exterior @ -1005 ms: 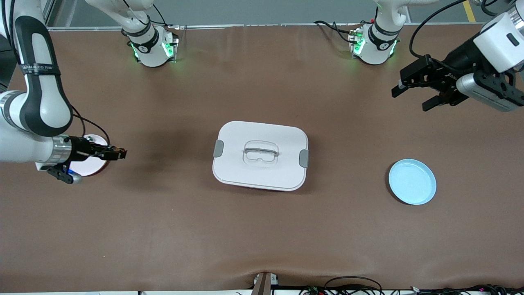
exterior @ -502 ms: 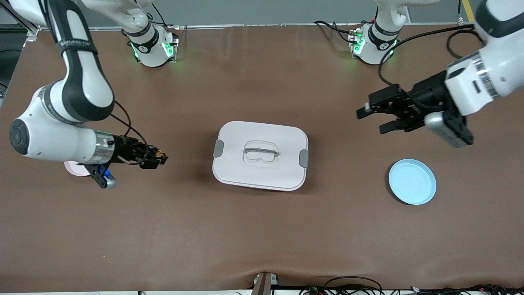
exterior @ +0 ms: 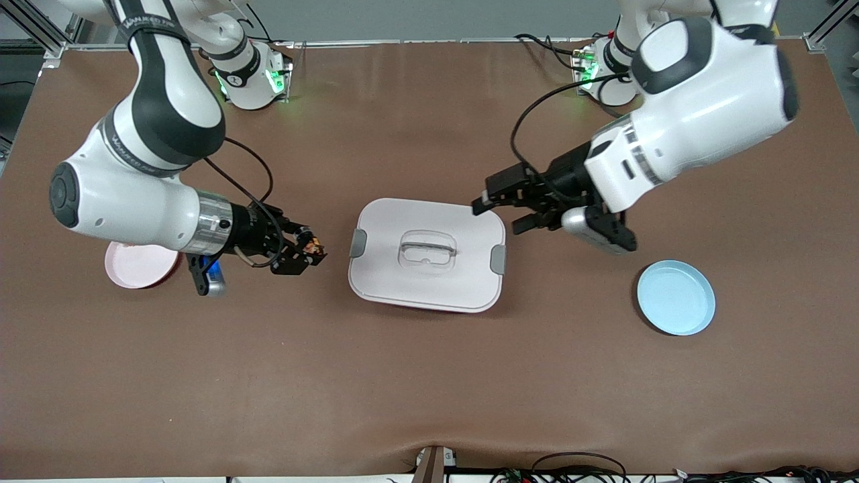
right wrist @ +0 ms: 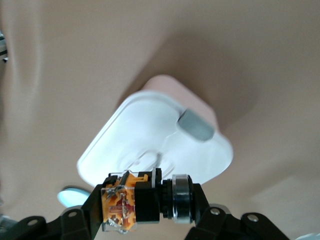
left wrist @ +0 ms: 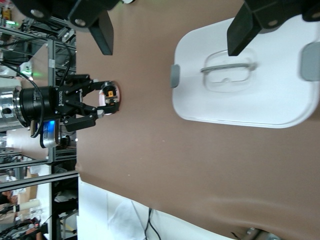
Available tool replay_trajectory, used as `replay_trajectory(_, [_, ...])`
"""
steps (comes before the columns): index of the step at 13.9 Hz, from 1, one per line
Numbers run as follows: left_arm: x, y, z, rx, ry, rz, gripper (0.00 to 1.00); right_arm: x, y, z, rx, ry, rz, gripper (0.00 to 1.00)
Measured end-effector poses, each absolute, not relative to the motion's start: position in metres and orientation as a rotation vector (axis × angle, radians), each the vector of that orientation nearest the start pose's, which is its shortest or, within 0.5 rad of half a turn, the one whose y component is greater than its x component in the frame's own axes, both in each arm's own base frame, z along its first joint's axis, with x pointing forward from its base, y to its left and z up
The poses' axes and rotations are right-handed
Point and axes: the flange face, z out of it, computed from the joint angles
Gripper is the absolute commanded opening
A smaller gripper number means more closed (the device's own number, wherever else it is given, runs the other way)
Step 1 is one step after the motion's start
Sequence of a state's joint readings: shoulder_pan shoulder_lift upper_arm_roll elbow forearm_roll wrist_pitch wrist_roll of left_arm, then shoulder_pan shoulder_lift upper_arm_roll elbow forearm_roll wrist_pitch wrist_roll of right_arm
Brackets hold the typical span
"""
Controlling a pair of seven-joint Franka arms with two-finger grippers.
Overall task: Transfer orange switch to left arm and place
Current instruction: 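Carry the switch over the box with the right gripper while the left gripper approaches, then grasp the orange switch with the left gripper beside the right gripper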
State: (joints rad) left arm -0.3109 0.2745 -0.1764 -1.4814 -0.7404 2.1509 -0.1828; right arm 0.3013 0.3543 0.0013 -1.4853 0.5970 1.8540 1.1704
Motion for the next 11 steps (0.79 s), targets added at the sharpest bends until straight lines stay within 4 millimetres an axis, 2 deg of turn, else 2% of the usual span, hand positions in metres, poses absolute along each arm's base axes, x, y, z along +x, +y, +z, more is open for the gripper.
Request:
replay_trajectory(6, [0.598, -0.381, 0.542, 2.199, 0.120, 0.191, 1.00, 0.623, 0.297, 0.515, -2.146, 1.448, 0.467, 0.00])
replay_trajectory(8, [0.595, -0.398, 0.538, 2.176, 0.145, 0.262, 1.00, 0.619, 0.316, 0.522, -2.110, 1.468, 0.452, 0.00])
replay_trajectory(11, [0.589, -0.416, 0.527, 2.172, 0.153, 0.281, 1.00, 0.622, 0.339, 0.533, -2.063, 1.497, 0.457, 0.00])
